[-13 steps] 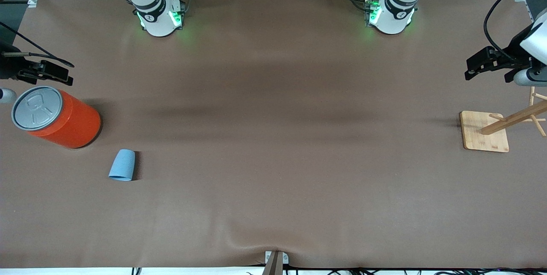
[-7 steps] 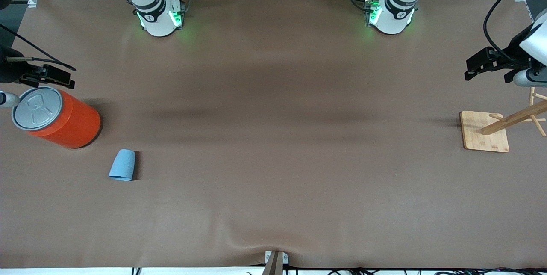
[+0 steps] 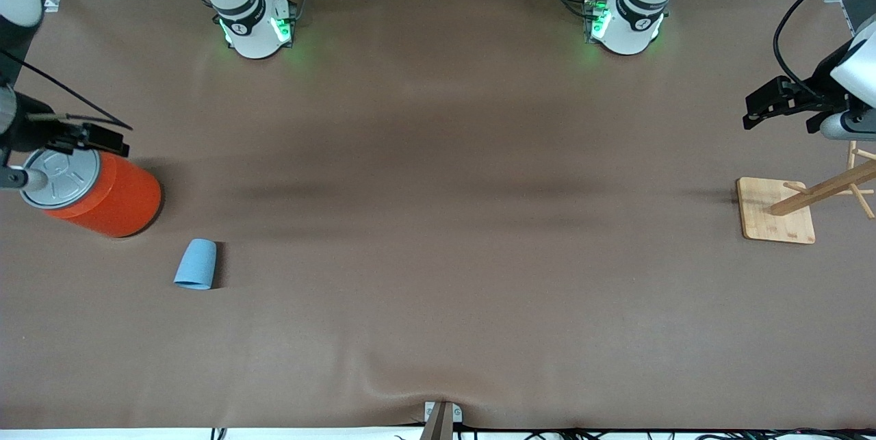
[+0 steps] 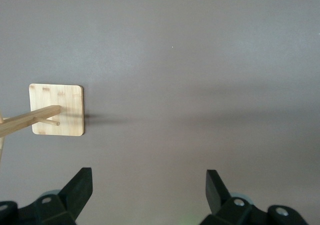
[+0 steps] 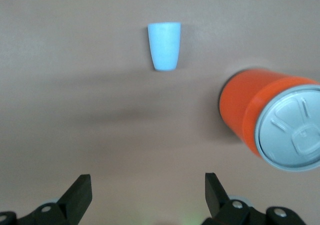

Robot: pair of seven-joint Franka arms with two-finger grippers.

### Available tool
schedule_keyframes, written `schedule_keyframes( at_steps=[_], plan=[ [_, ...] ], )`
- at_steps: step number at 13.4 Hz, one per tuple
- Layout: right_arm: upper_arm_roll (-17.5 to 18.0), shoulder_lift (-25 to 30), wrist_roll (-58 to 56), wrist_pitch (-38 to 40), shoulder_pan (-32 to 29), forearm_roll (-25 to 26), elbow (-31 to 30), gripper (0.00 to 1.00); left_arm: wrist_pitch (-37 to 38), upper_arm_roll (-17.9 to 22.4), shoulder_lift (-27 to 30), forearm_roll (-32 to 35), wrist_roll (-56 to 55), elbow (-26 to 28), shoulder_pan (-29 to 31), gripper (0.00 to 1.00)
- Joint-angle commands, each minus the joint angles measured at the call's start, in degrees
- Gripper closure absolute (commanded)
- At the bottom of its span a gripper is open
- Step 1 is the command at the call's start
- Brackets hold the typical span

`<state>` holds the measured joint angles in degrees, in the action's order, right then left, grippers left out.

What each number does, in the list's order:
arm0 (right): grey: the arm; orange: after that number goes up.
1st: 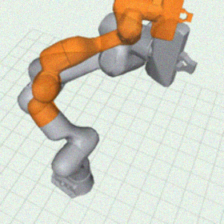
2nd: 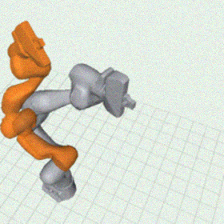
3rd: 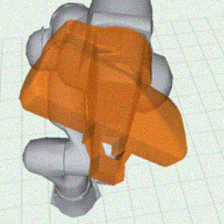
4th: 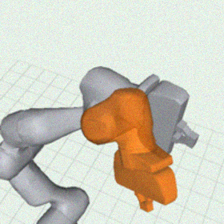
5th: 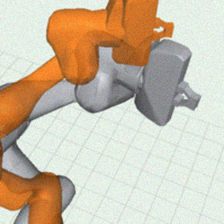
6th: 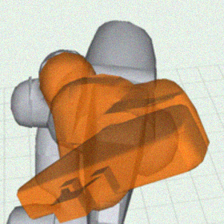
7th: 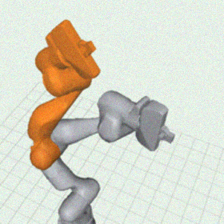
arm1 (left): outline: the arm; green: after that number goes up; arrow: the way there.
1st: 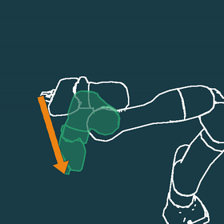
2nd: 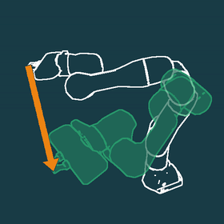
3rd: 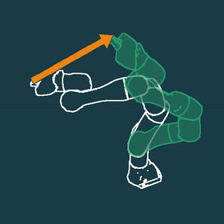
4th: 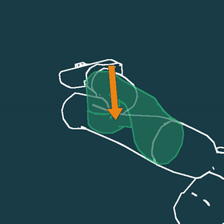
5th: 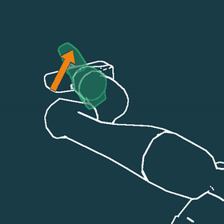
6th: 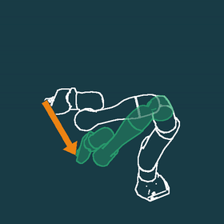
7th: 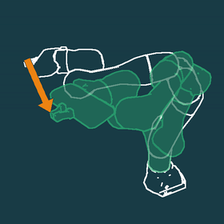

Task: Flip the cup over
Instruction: 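Reach the right gripper down to the blue cup beside the red can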

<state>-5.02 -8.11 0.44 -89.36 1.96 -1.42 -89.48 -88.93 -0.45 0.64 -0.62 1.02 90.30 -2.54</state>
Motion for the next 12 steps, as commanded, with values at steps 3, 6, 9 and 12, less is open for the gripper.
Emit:
schedule_keyframes(
  at_steps=[3,6,9,12],
  plan=[
    [0.27,-7.51,0.08,-10.71,-0.02,0.54,-2.98,0.0,1.04,-0.26,-0.73,-0.87,0.39,-1.44,0.43,0.0],
    [0.27,-13.84,0.08,-18.02,0.24,0.45,-3.07,0.0,1.04,-0.34,-0.73,-0.87,0.47,-1.35,0.43,0.0],
    [0.27,-20.61,0.17,-27.68,0.41,0.1,-3.07,0.0,1.04,-0.34,-0.73,-0.87,0.39,-1.35,0.35,0.0],
    [0.27,-26.41,-0.18,-35.16,-0.02,0.19,-3.07,0.0,1.04,-0.34,-0.82,-0.87,0.39,-1.35,0.35,0.0]
  ],
)
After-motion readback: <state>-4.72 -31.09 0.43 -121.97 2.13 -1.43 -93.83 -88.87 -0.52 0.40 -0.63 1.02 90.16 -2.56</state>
